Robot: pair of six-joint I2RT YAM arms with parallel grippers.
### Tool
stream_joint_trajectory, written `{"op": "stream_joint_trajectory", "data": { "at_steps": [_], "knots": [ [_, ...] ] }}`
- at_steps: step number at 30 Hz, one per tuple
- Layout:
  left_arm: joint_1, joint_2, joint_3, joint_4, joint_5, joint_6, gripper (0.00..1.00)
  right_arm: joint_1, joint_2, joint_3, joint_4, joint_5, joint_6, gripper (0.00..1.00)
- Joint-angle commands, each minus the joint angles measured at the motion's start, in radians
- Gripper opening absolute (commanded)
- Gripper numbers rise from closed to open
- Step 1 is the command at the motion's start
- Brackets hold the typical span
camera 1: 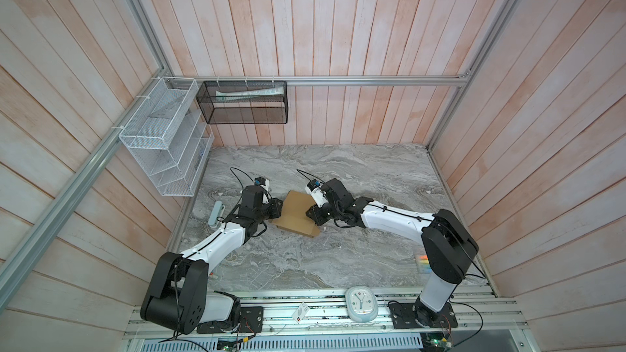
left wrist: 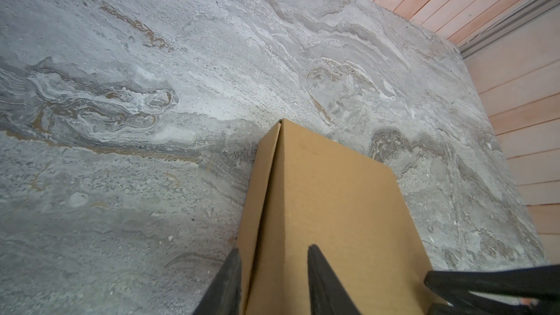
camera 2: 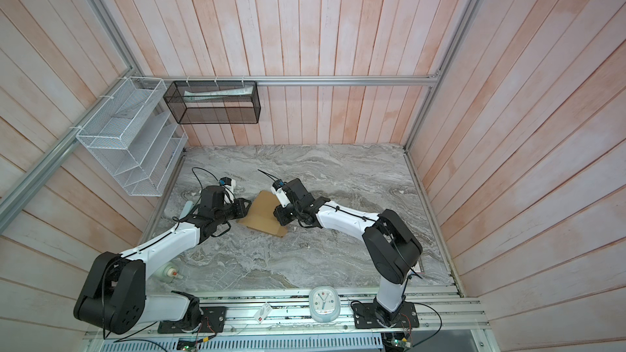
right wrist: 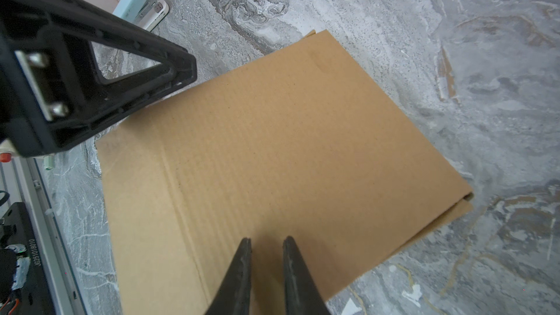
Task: Assemble paper box
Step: Close the paper box at the center of the table.
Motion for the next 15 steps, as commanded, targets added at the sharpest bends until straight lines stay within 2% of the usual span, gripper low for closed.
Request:
{"op": "stream_joint_trajectory", "data": {
  "at_steps": [1,15],
  "knots": [
    [0.005,0.001,-0.042,0.022,0.014,0.000,0.37,0.004,0.031,-0.007,0.008,-0.017,0.013,0.21],
    [0.005,0.000,-0.139,0.066,0.016,-0.031,0.33,0.002,0.050,-0.012,0.015,-0.023,0.015,0.20]
  ]
}}
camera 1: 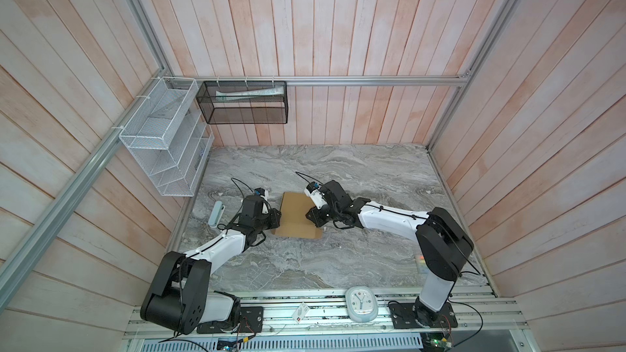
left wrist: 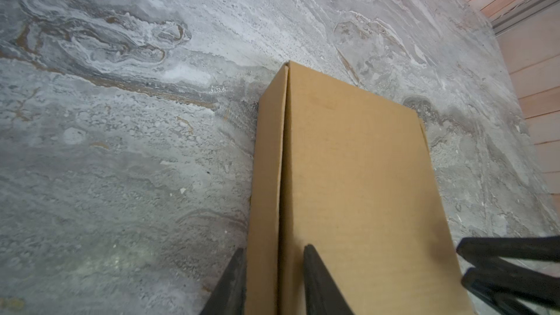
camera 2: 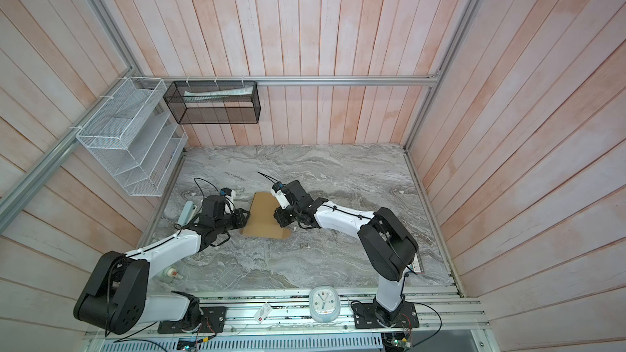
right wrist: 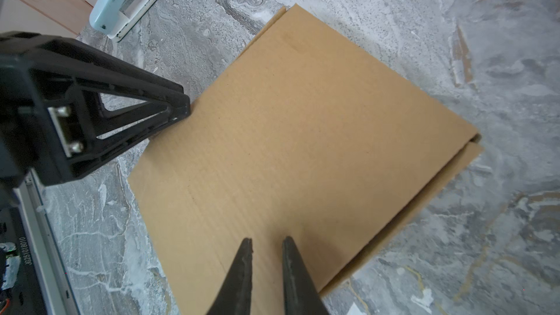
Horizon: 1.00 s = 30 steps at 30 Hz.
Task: Assemble paper box
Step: Close the paper box at the center of the table.
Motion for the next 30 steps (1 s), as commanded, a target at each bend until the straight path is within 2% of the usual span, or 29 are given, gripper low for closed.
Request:
{"op": "stream_joint_trajectory", "data": {
  "at_steps": [1,16,30],
  "knots": [
    [0.005,0.000,-0.032,0.032,0.014,-0.012,0.33,-0.001,0.019,-0.013,0.012,-0.012,0.010,0.20],
    [0.003,-0.016,-0.075,0.051,-0.007,-0.050,0.29,-0.022,0.045,-0.005,-0.003,-0.001,0.001,0.20],
    [0.009,-0.149,0.063,-0.115,-0.051,-0.019,0.29,-0.034,-0.045,0.000,0.000,0.066,0.030,0.23]
  ]
}}
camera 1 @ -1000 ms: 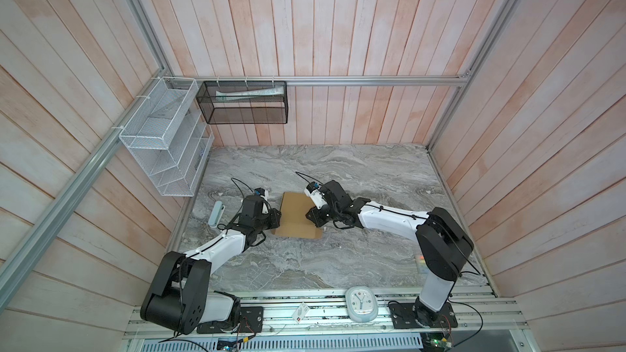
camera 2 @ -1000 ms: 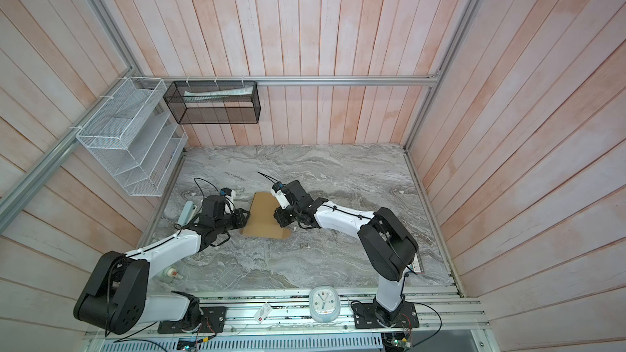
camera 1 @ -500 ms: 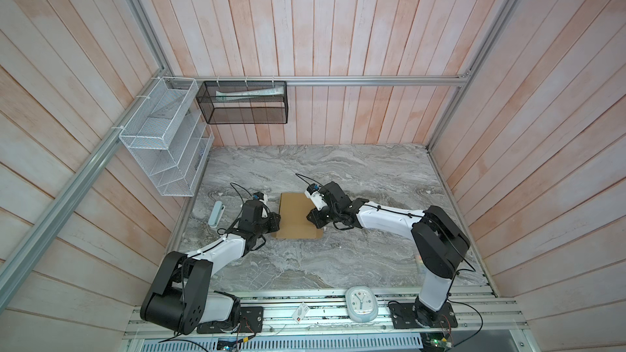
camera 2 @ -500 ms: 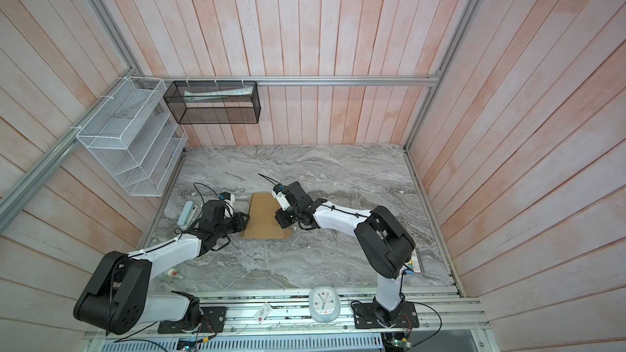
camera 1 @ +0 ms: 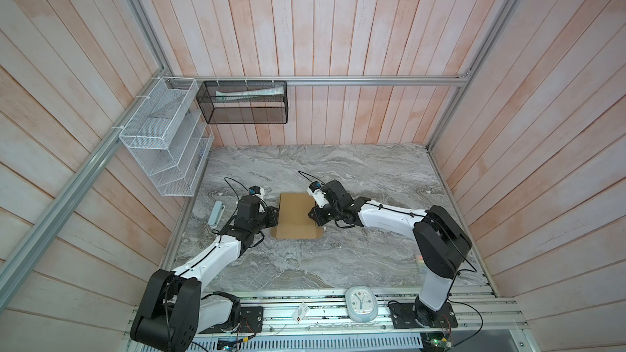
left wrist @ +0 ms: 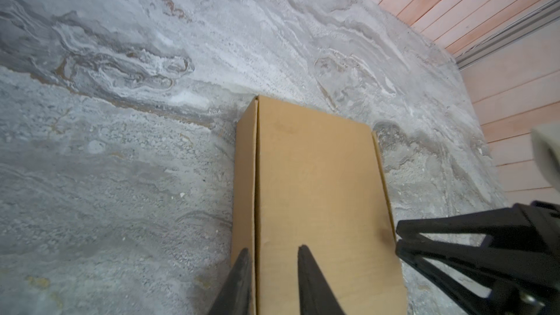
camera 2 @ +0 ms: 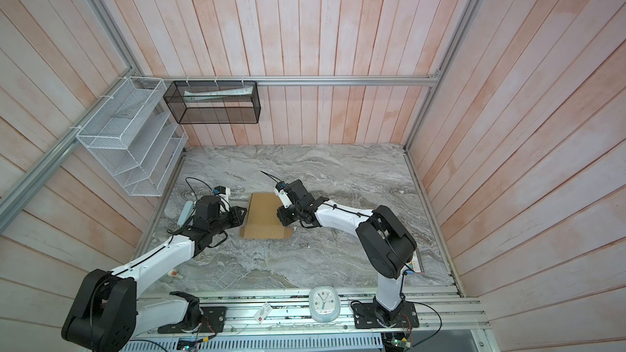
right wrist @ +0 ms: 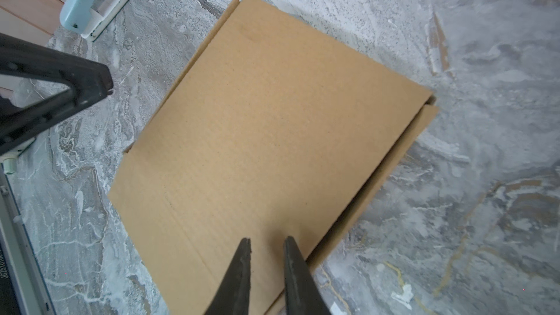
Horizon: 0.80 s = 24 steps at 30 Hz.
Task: Assemble paper box
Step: Close the paper box at the center of the table.
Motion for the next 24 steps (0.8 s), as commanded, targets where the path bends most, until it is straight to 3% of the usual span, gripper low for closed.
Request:
{"op": "stream_joint_trajectory", "data": {
  "at_steps": [1,10,24],
  "knots": [
    [0.007,-0.017,0.049,-0.080,-0.031,0.032,0.30,-0.009,-0.058,-0.004,-0.008,0.047,0.029,0.23],
    [0.026,-0.022,0.064,-0.120,-0.005,0.069,0.29,-0.028,-0.147,-0.100,-0.001,0.065,0.078,0.23],
    [0.072,0.137,0.098,-0.050,0.150,0.132,0.34,-0.072,-0.157,-0.148,0.042,0.026,0.100,0.23]
  ]
}}
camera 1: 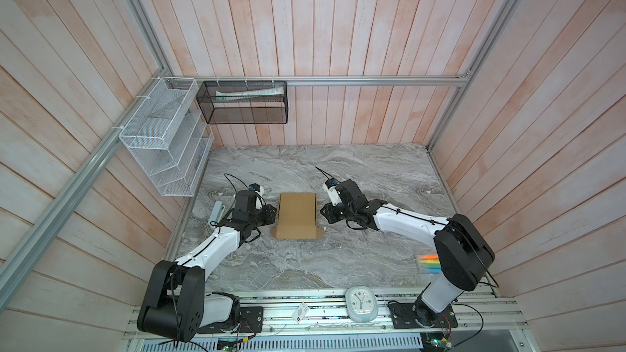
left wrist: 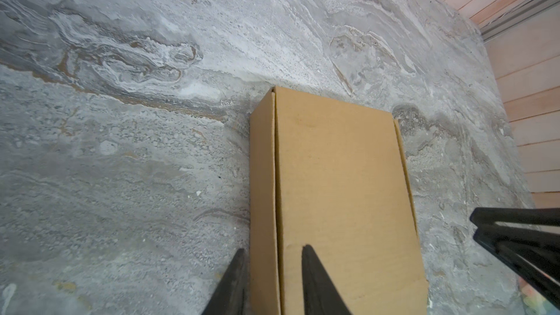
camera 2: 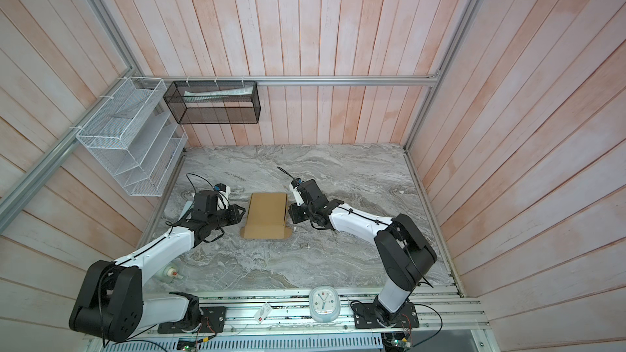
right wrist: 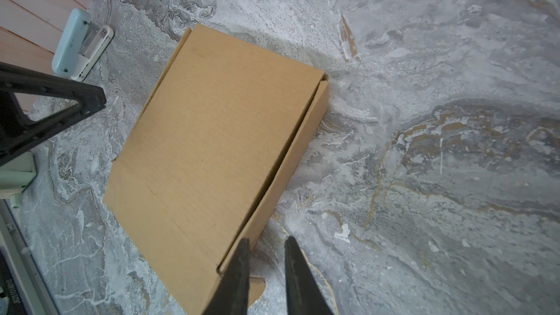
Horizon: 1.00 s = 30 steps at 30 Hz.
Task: Assemble paper box
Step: Close the paper box at the center of the table, then pick up the paper box from the center of the table.
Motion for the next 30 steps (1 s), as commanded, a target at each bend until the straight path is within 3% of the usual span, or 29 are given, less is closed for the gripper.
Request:
{"op": "stream_joint_trajectory", "data": {
  "at_steps": [1,30],
  "knots": [
    [0.007,0.041,0.041,0.045,0.050,0.037,0.34,-0.010,-0.019,-0.022,0.027,-0.017,0.016,0.23],
    [0.010,0.163,0.061,0.068,0.016,0.058,0.25,-0.047,-0.030,-0.069,0.082,-0.057,0.039,0.22]
  ]
}}
